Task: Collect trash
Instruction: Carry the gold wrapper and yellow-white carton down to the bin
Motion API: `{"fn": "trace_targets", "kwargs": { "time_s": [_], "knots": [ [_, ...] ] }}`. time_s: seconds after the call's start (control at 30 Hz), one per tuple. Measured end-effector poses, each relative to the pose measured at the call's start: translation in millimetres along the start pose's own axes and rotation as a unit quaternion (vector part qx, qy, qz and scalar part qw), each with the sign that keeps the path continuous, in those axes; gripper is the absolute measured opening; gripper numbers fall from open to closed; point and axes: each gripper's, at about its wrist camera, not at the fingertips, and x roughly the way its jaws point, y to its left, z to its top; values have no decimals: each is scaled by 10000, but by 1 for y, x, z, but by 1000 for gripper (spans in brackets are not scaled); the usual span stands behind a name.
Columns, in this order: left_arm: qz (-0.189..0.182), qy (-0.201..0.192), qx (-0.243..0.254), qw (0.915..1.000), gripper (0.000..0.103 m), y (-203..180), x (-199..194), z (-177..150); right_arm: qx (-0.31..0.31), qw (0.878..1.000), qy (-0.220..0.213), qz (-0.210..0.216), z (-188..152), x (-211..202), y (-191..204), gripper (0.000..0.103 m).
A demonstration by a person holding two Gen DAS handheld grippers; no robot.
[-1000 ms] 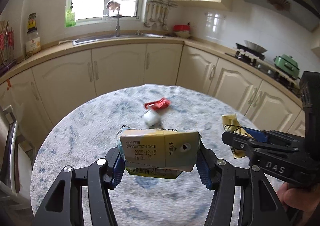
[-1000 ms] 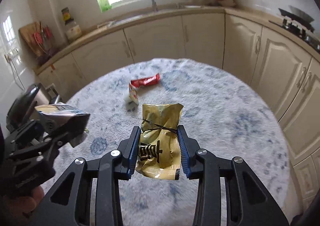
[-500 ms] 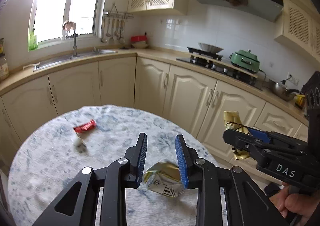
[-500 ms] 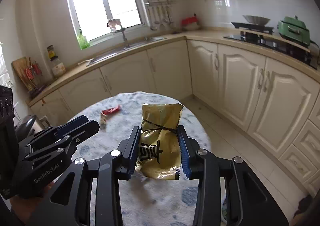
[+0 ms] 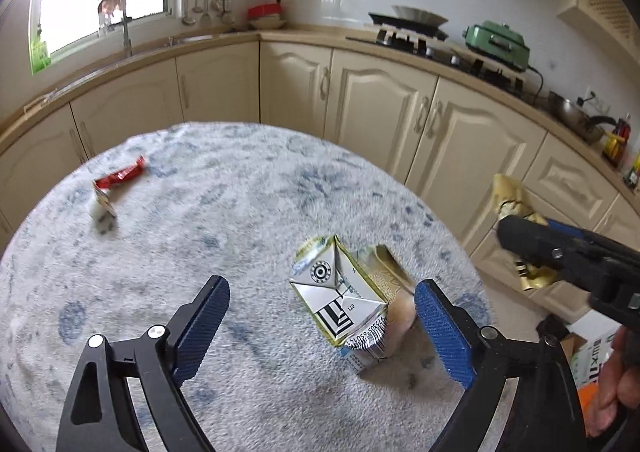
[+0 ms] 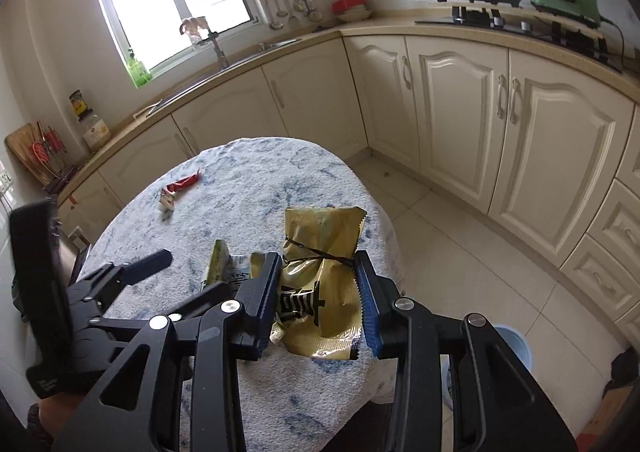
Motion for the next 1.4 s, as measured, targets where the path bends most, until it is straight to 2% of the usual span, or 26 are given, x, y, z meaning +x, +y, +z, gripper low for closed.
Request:
{"fn": "trace_targets", "kwargs": {
  "time_s": [0.03,0.1,0.13,0.27,0.53,0.73,1.03,1.2,1.33,1.4],
  "knots": [
    [-69,51,-64,9999,87,1,7,0,22,10000,0,-2,0,0,-2,36],
    [-228,195,-258,9992,57,6,20,1,45,10000,4,-24,0,-1,-6,36],
    [-304,331,-367,9983,29,9,27,0,52,10000,12,-31,0,-1,-8,36],
    [-484,239,-519,9972,20,17,31,1,86,9999,-4,-56,-2,-4,-13,36],
    [-613,-58,-355,9975,19,7,21,9,199,9996,-135,-115,1,-18,-23,36],
    [-751,-370,-90,9964,19,-10,-2,21,300,9985,-326,-336,3,-41,-42,36],
    [-1208,-775,517,9883,19,-72,-27,46,560,9932,-565,-845,3,-82,-92,36],
    [-1551,-653,816,9824,19,-119,-9,58,775,9891,-555,-1120,-5,-95,-127,36],
    [-1671,-298,1043,9800,19,-155,33,62,1014,9859,-444,-1252,-17,-94,-157,36],
    [-1714,11,1123,9788,19,-172,62,63,1170,9844,-341,-1272,-24,-89,-174,36]
  ]
}}
